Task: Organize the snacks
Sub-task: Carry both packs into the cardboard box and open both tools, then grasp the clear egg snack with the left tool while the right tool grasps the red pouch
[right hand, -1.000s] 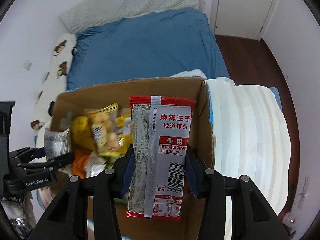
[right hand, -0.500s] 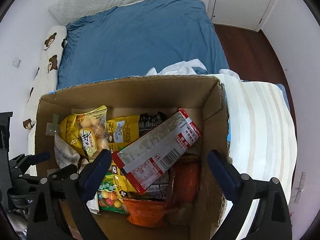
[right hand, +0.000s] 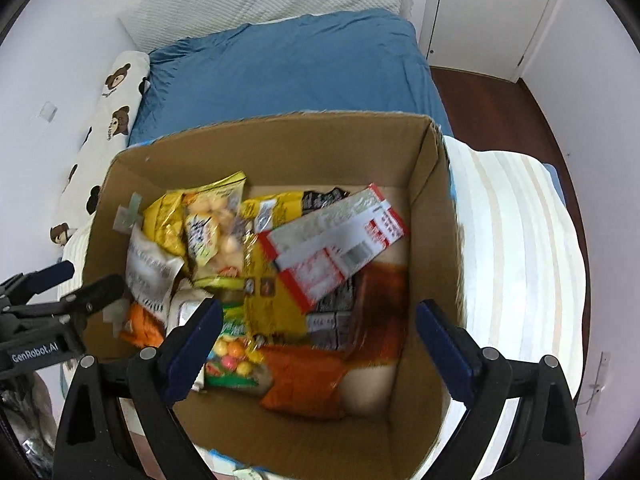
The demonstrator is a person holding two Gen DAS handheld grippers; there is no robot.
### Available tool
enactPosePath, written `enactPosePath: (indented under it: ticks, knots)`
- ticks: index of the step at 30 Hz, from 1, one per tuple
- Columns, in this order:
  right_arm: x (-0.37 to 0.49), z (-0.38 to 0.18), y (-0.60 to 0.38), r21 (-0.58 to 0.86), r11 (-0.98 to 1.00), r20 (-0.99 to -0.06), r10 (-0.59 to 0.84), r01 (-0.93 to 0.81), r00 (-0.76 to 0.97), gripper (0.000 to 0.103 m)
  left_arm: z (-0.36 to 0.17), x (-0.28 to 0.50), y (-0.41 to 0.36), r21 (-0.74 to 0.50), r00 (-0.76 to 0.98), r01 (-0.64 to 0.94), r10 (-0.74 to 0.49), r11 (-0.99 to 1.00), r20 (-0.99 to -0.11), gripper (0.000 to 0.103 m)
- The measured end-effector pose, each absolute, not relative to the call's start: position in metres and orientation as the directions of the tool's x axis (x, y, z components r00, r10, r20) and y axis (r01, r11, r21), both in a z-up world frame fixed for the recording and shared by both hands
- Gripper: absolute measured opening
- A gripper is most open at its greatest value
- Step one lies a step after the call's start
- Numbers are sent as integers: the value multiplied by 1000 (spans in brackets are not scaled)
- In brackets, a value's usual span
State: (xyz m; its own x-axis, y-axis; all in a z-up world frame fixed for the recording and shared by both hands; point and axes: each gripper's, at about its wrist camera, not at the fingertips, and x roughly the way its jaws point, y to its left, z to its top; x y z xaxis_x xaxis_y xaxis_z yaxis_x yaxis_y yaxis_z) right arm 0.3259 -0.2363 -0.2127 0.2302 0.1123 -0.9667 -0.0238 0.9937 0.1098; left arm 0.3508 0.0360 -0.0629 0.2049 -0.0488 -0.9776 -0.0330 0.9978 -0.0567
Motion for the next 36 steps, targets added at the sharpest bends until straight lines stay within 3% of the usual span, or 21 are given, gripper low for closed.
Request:
enactPosePath:
  ticks: [12, 22, 36]
  knots:
    - [266, -173, -222, 119, 992, -933, 125, -36, 339, 99, -19, 294, 35, -58, 334, -49, -38, 997, -942, 100]
    - [199, -132, -229, 111, 993, -879, 119, -46, 462, 99, 38, 224, 21, -33, 509, -35, -11, 999, -860, 100]
    - [116, -87, -245, 153, 987, -812, 151, -44, 563, 99, 62, 144, 15, -35, 574, -24, -15, 999, -818, 100]
